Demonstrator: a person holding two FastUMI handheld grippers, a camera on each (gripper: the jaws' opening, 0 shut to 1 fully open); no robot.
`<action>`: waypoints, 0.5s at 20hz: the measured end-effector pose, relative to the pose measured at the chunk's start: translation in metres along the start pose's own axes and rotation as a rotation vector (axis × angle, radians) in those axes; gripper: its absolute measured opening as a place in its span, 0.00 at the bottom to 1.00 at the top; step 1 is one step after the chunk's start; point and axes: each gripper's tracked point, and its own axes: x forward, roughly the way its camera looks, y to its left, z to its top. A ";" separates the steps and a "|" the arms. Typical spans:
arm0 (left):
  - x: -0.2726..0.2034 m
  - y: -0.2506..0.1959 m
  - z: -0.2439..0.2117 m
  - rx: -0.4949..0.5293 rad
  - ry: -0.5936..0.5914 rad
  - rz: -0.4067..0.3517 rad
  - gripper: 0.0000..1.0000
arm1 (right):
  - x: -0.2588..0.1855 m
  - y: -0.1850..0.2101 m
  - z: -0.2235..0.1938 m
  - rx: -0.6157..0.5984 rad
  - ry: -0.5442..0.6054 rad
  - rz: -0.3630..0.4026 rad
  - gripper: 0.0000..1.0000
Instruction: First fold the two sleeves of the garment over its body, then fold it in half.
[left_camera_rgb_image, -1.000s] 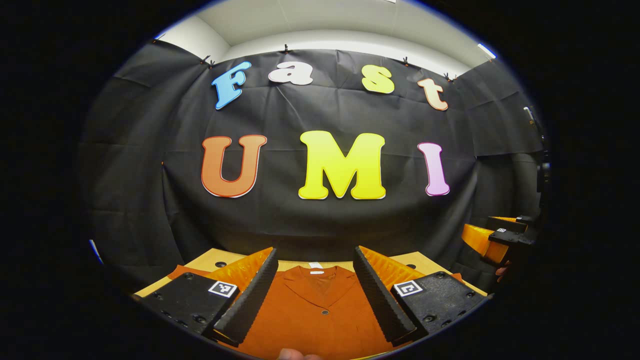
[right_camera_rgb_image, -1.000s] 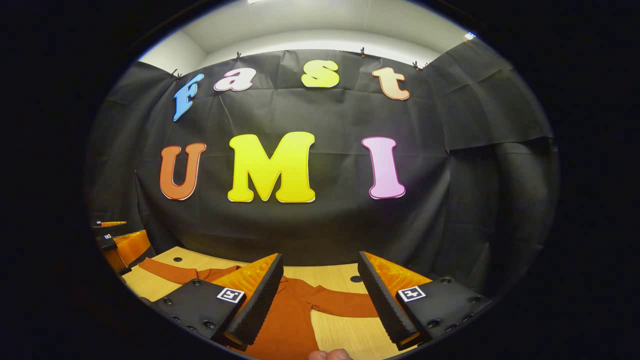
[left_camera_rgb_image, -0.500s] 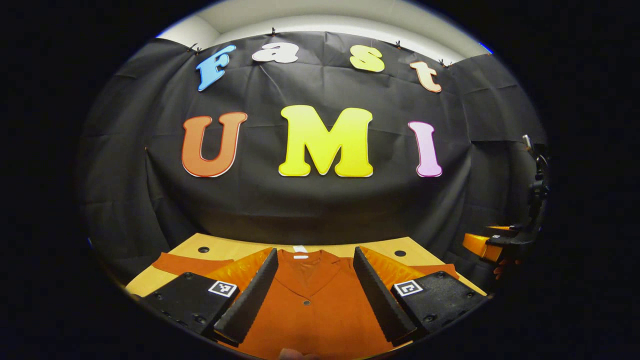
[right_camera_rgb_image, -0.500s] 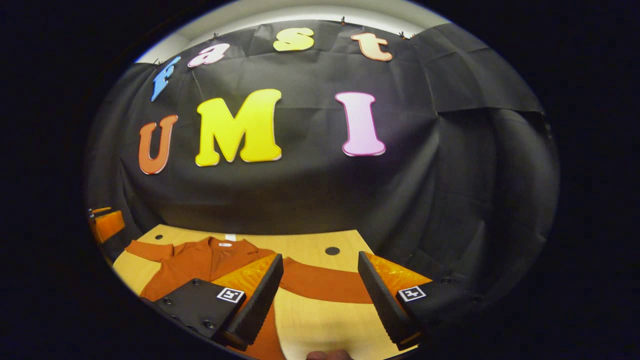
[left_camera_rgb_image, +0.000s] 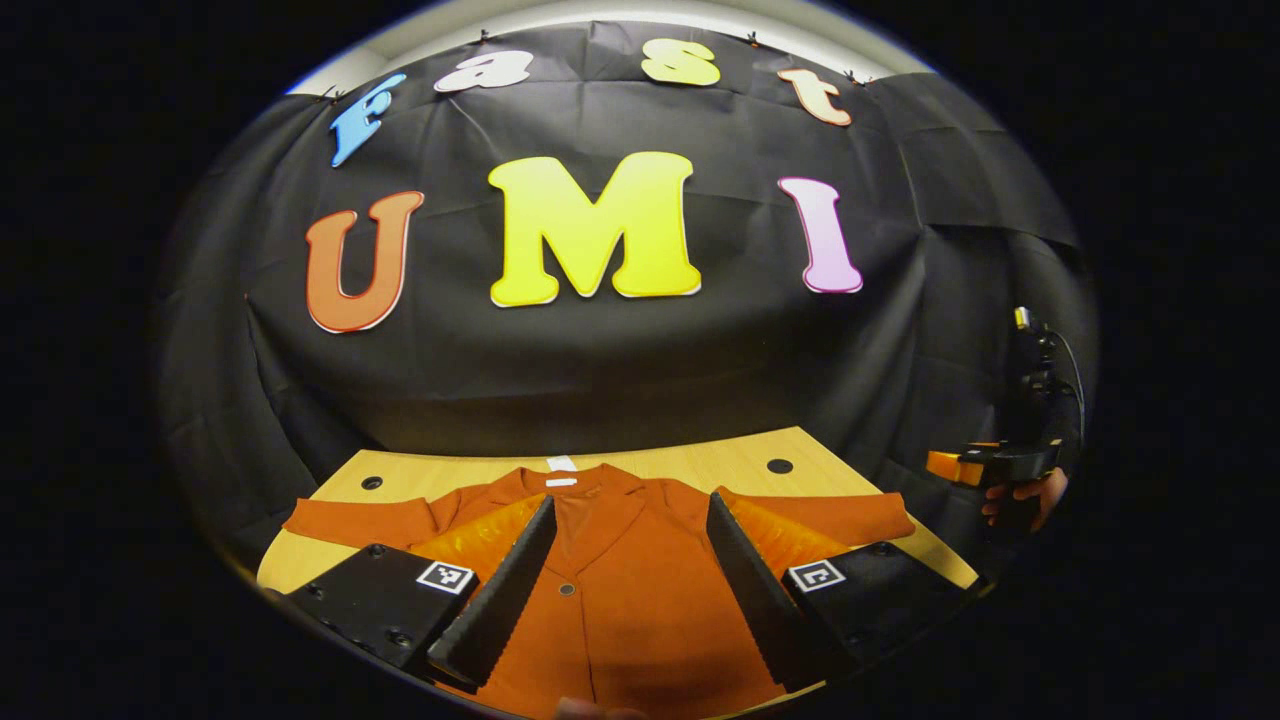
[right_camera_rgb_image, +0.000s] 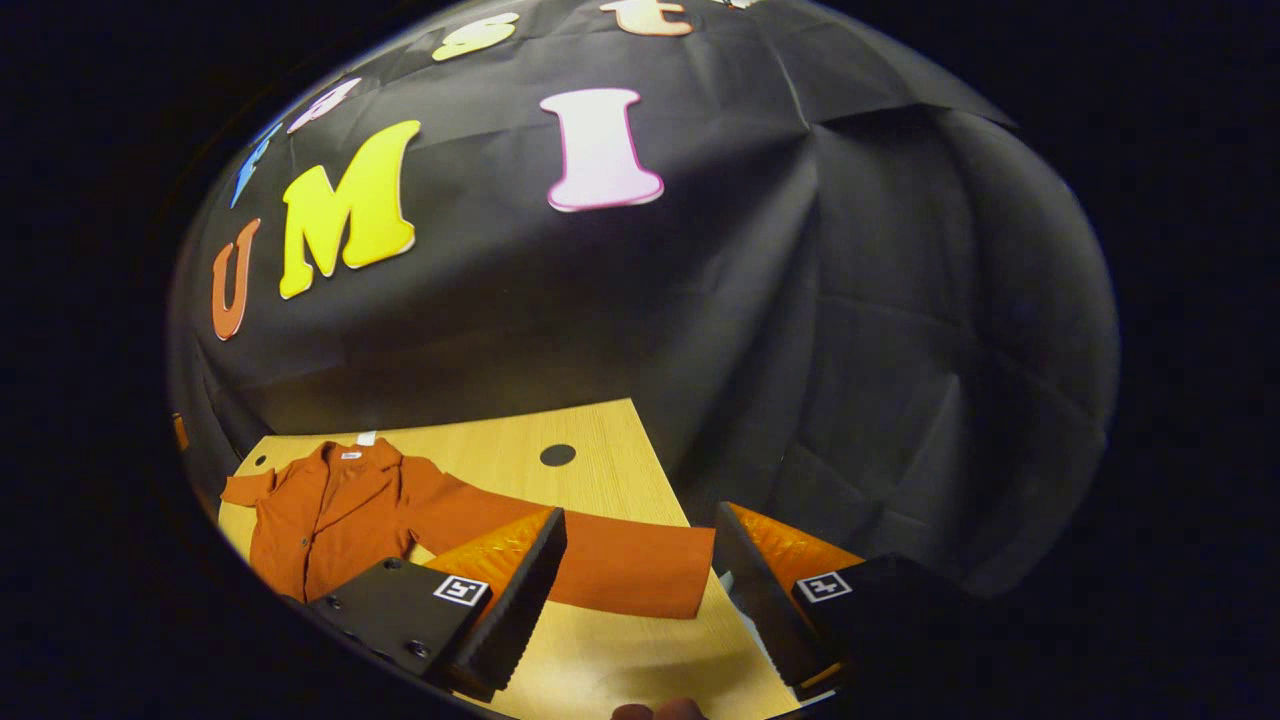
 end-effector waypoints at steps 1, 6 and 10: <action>0.002 -0.003 -0.004 0.005 0.015 0.001 0.98 | 0.015 -0.005 -0.010 -0.002 0.027 0.027 0.96; 0.013 -0.021 -0.022 0.020 0.097 0.005 0.98 | 0.078 -0.031 -0.062 -0.023 0.171 0.096 0.97; 0.014 -0.023 -0.033 0.029 0.138 0.017 0.98 | 0.112 -0.045 -0.082 0.052 0.217 0.112 0.97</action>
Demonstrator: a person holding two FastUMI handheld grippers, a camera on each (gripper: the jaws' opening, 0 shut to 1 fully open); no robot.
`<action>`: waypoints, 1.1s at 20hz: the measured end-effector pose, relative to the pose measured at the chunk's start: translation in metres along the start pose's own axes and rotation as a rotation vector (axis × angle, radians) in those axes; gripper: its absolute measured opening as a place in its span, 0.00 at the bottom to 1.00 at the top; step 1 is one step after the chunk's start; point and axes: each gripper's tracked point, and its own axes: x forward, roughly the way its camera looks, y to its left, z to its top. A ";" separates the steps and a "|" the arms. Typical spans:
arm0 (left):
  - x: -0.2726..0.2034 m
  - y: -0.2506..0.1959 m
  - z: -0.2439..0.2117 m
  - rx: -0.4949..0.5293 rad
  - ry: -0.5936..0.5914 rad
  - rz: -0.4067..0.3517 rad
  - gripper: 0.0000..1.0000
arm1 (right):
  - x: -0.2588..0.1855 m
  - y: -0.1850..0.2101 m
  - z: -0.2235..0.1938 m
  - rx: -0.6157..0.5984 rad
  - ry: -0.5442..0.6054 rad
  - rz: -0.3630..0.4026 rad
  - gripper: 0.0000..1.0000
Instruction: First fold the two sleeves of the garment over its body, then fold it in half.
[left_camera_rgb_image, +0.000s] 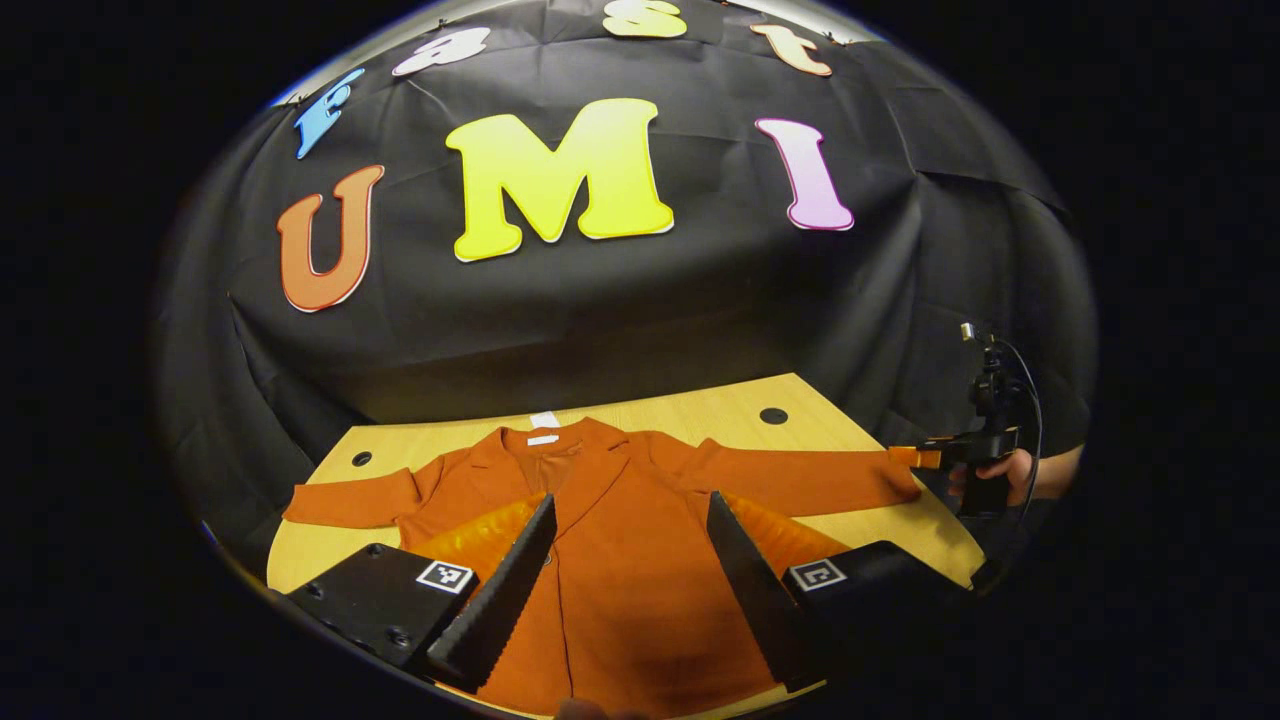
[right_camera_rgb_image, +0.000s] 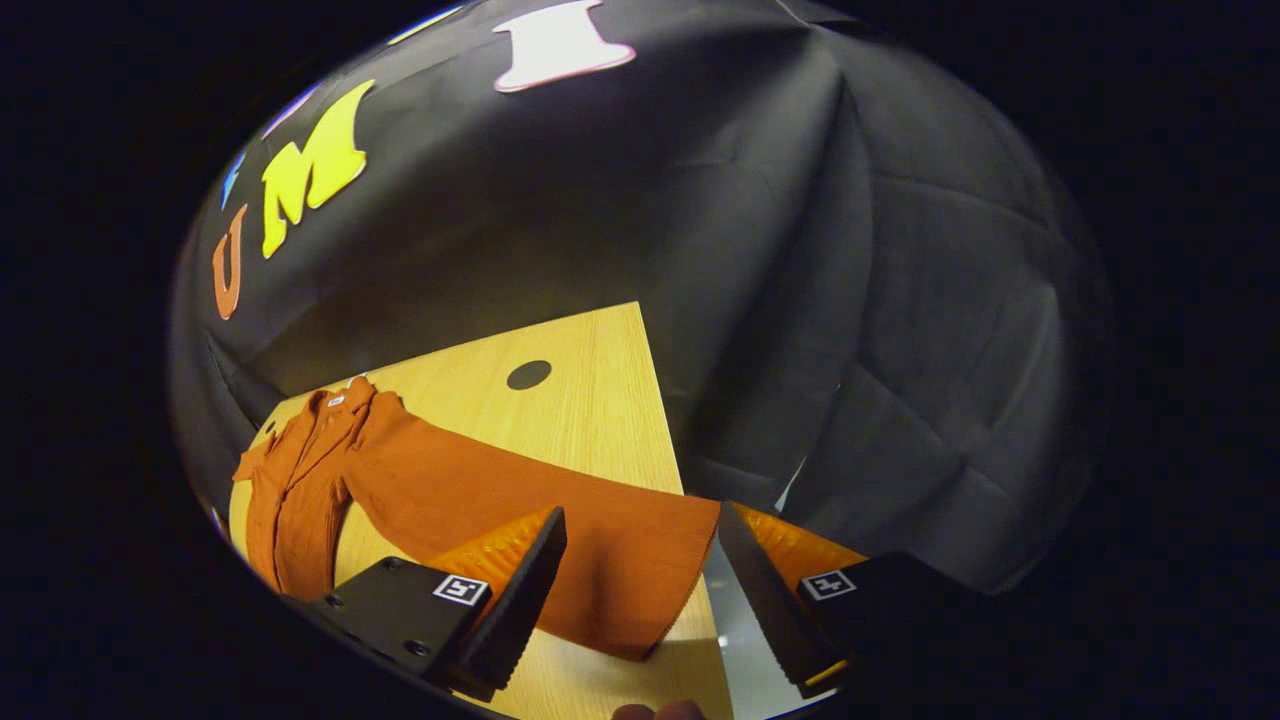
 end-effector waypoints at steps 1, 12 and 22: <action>0.000 0.000 -0.002 -0.003 0.006 0.003 0.98 | 0.010 -0.006 -0.005 0.019 0.012 -0.008 0.97; -0.007 0.014 -0.020 -0.021 0.063 0.070 0.99 | 0.037 -0.005 -0.007 0.156 0.101 -0.015 0.63; -0.012 0.046 -0.016 -0.087 0.012 0.068 0.99 | -0.009 0.040 0.036 0.179 0.065 0.001 0.02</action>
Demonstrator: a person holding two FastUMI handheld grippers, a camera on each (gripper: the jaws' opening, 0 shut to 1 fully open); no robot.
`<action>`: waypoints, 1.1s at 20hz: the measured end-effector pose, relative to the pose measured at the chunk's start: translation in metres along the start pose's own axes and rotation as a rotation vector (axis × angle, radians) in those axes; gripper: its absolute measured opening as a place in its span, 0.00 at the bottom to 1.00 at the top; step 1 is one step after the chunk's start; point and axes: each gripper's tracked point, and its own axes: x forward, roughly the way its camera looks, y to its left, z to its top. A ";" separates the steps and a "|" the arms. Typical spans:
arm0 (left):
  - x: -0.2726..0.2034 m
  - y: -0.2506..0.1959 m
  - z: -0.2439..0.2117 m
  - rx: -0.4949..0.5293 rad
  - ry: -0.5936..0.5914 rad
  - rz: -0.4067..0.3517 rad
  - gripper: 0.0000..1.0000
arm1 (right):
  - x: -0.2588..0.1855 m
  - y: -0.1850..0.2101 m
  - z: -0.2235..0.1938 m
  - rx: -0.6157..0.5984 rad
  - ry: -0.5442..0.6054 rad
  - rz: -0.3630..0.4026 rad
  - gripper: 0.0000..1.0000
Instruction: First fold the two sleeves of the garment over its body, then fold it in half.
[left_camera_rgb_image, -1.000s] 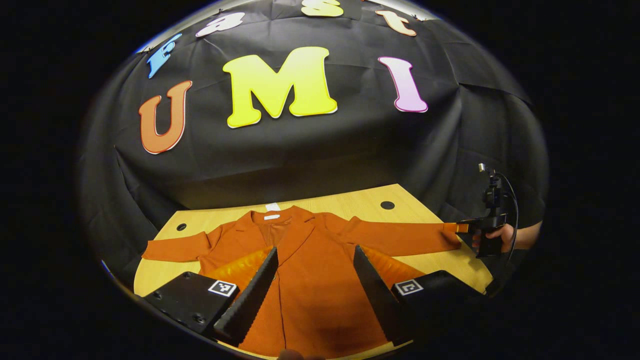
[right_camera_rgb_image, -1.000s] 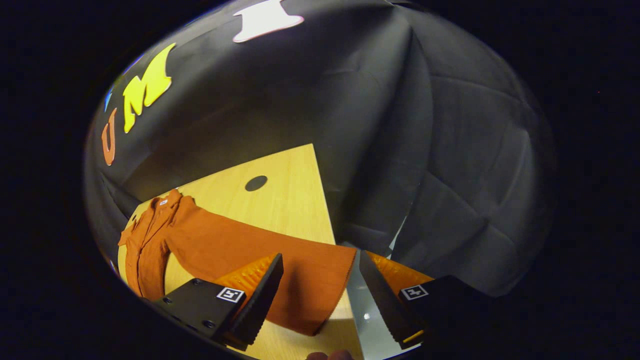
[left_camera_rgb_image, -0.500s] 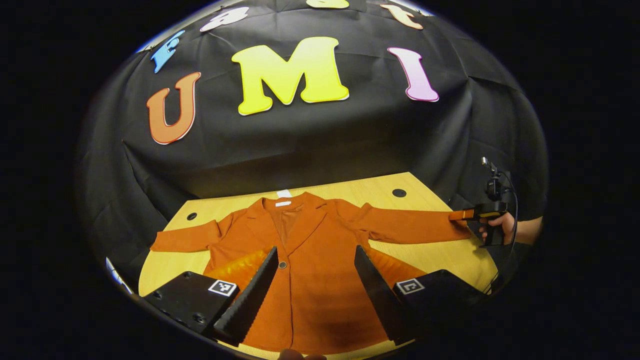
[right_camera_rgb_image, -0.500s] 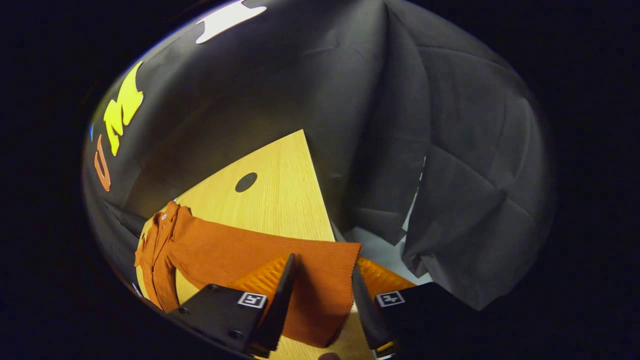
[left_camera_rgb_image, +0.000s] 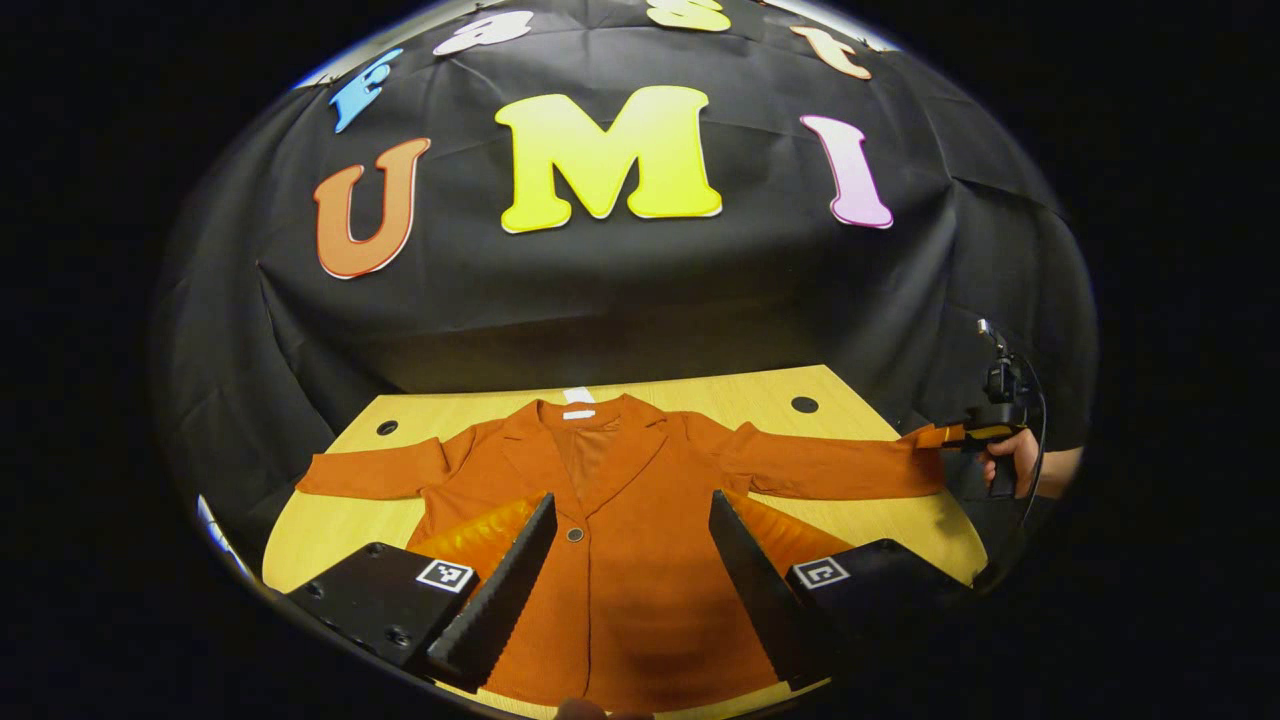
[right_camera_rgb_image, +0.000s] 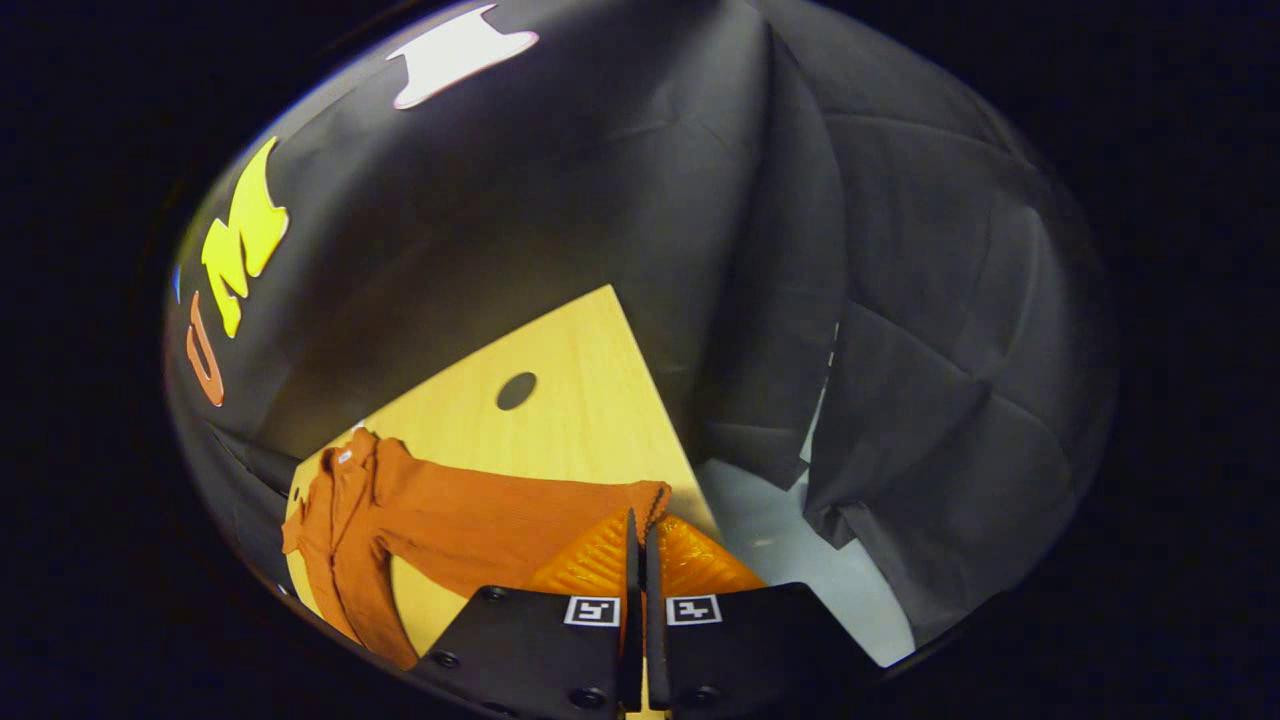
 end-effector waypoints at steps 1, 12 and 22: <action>0.000 0.008 -0.001 -0.008 -0.012 0.006 0.99 | -0.009 0.015 0.006 -0.015 -0.007 0.005 0.02; -0.023 0.178 -0.012 -0.079 -0.129 0.063 1.00 | -0.093 0.339 0.025 -0.111 -0.062 0.247 0.02; -0.077 0.358 -0.045 -0.230 -0.158 0.254 0.99 | -0.022 0.578 -0.088 -0.295 0.045 0.359 0.02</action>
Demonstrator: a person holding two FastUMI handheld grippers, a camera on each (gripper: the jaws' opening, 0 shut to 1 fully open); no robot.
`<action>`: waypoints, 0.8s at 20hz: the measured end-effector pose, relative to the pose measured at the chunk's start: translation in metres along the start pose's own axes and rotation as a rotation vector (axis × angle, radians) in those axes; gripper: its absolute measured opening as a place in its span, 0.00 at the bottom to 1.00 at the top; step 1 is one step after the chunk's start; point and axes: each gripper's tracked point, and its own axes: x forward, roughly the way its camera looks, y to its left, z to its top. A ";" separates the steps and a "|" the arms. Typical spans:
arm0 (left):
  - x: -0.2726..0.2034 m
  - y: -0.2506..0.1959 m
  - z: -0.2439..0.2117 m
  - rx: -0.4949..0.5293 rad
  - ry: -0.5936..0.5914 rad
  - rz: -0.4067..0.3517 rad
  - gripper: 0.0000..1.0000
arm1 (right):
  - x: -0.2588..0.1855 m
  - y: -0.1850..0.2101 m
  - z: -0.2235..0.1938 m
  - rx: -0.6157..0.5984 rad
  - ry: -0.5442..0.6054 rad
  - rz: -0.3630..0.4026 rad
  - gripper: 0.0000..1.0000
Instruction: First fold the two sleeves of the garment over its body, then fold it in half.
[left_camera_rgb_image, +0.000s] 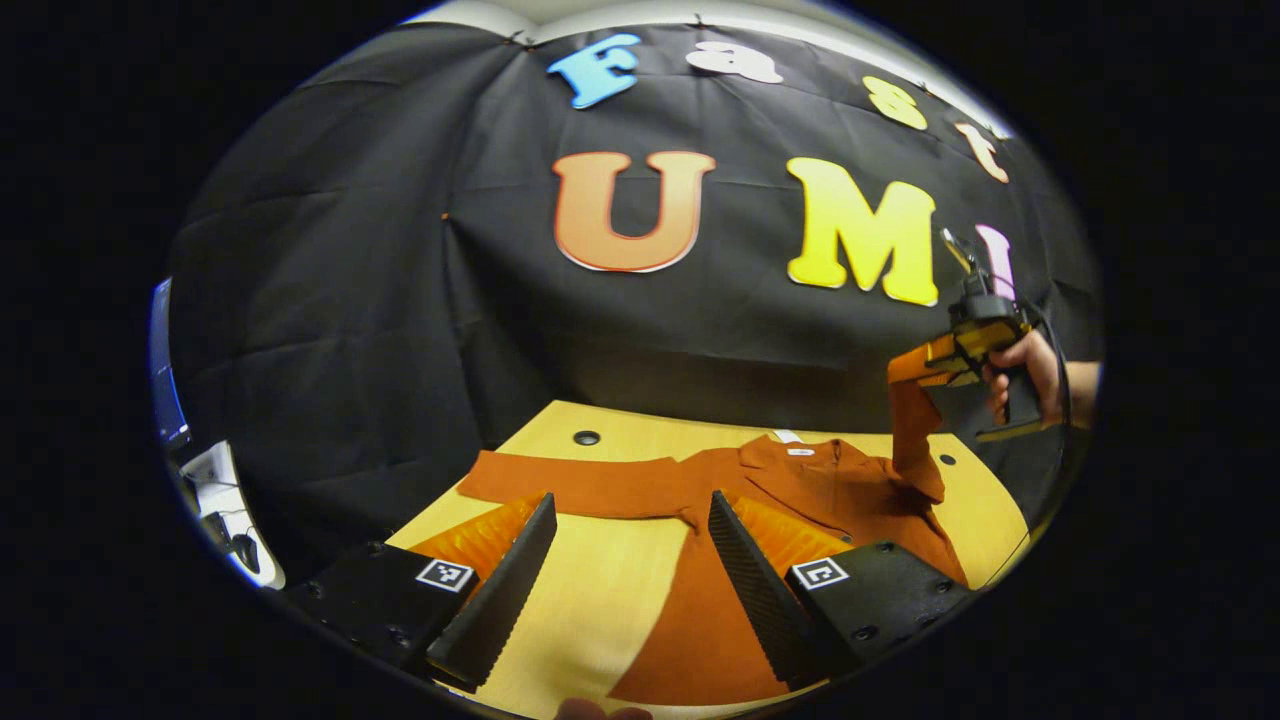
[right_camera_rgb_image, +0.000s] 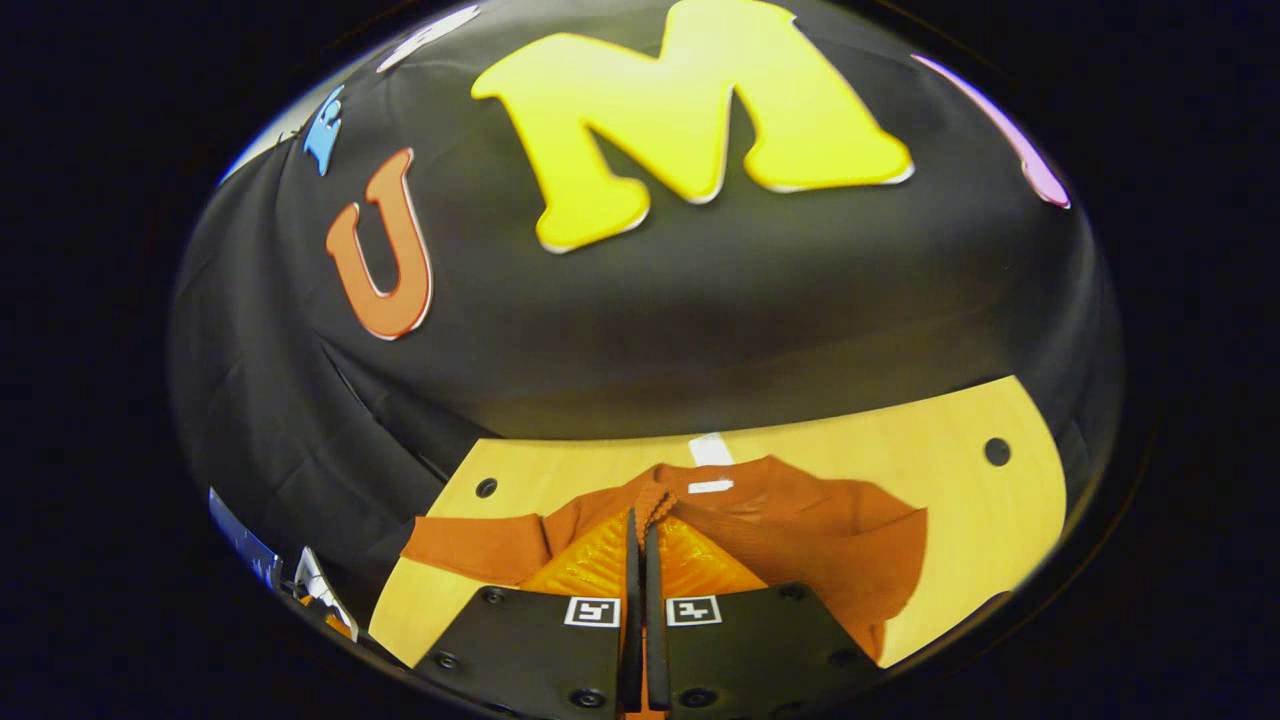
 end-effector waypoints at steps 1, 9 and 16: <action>-0.003 0.014 -0.003 -0.015 0.003 0.023 0.99 | 0.018 0.013 -0.012 -0.008 0.019 -0.001 0.02; -0.024 0.090 -0.027 -0.073 0.073 0.145 0.98 | 0.159 0.066 -0.120 -0.129 0.241 -0.036 0.02; -0.011 0.110 -0.017 -0.084 0.065 0.179 0.97 | 0.185 0.081 -0.141 -0.098 0.279 -0.011 0.10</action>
